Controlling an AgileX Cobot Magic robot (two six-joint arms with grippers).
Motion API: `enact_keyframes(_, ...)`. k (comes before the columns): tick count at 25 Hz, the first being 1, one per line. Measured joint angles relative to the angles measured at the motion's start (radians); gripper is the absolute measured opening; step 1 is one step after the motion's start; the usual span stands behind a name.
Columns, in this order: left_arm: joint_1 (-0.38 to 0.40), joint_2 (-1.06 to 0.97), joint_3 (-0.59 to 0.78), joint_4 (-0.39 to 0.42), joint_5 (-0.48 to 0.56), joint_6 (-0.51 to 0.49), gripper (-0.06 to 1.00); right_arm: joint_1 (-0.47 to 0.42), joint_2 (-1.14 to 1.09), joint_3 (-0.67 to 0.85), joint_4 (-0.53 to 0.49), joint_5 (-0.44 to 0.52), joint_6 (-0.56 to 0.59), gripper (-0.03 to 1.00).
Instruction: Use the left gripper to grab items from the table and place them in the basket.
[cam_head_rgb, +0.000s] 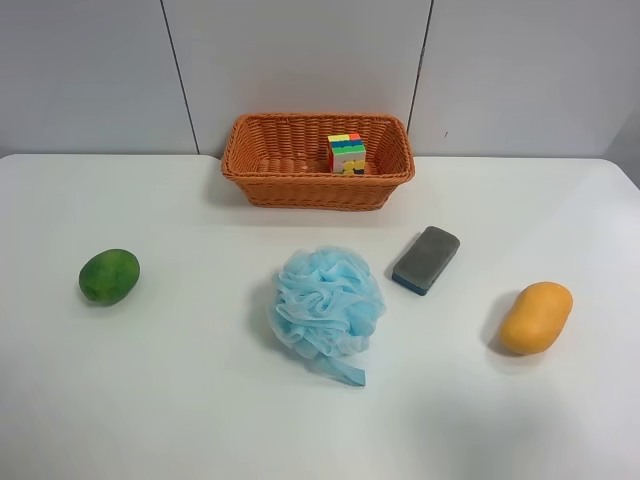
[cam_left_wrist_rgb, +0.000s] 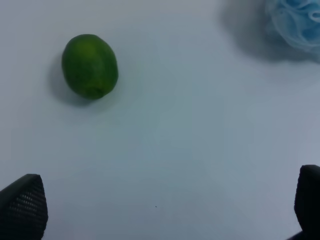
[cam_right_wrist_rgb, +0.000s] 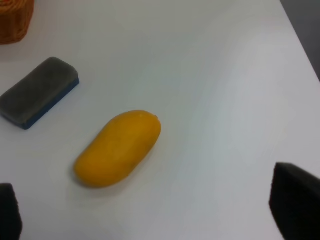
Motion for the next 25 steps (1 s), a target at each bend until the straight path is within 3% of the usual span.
enact_keyframes(8, 0.232, -0.218, 0.121, -0.016, -0.026, -0.002, 0.99, 0.000, 0.000, 0.000, 0.000, 0.000, 0.000, 0.99)
enact_keyframes(14, 0.349, -0.337, 0.159, -0.054, -0.004, -0.002, 0.99, 0.000, 0.000, 0.000, 0.000, 0.000, 0.000, 0.99)
enact_keyframes(19, 0.406, -0.436, 0.159, -0.060, -0.004, -0.002, 0.99, 0.000, 0.000, 0.000, 0.000, 0.000, 0.000, 0.99)
enact_keyframes(25, 0.412, -0.487, 0.164, -0.060, -0.004, 0.001, 0.99, 0.000, 0.000, 0.000, 0.000, 0.000, 0.000, 0.99)
